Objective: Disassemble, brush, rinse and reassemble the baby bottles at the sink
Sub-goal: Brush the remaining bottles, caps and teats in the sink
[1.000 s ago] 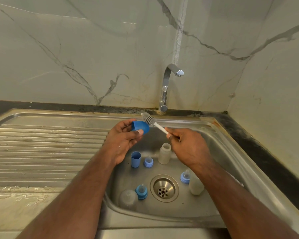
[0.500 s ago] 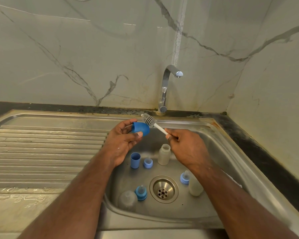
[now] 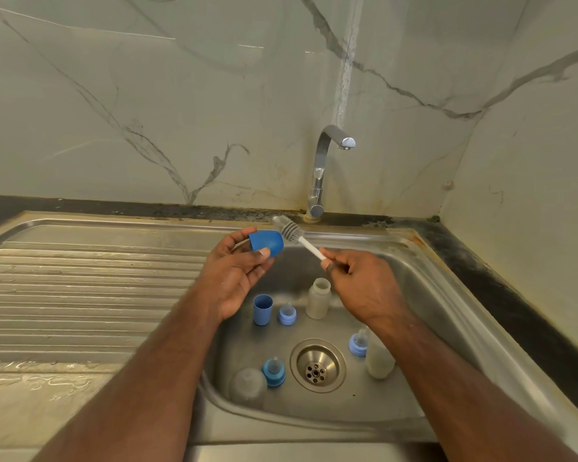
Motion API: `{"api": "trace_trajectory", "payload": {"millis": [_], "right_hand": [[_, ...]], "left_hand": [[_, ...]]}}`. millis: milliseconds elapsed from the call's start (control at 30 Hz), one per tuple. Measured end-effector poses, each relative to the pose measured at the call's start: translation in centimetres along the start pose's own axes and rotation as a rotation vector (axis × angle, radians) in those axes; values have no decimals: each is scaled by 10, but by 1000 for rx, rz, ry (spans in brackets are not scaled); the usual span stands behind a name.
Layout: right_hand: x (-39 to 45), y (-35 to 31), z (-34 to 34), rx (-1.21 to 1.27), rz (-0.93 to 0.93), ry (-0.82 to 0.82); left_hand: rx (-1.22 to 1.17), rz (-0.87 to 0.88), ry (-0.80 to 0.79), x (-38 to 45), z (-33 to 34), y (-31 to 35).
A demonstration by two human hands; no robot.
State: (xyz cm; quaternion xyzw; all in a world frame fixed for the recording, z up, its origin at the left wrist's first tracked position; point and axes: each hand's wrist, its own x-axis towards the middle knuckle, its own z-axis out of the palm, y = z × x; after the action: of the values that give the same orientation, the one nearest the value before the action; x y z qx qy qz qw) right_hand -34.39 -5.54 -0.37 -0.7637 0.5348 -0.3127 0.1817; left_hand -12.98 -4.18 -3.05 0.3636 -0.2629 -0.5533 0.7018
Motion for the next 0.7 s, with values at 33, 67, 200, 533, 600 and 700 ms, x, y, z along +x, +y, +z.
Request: {"api": "trace_trajectory", "payload": {"millis": [33,67,200,533,600,700], "right_hand": [[1,1,0,-4,6,4],[0,1,1,21,5,7],[-4,-2,2,122,-4,-3],[-3,-2,2,96,5,8],[-5,-5,1,78,-38,13],[-10,-10,4,-28,-122,-49]], "left_hand": [[-16,-2,-9,-1,0,1],[-22,-2,-15,-1,0,1],[-55,-17,-18,-1,1,2],[67,-14,-36,1,1,-5],[179,38,-3,2,2,-8],[197,74,-19,5,0,-9]]}}
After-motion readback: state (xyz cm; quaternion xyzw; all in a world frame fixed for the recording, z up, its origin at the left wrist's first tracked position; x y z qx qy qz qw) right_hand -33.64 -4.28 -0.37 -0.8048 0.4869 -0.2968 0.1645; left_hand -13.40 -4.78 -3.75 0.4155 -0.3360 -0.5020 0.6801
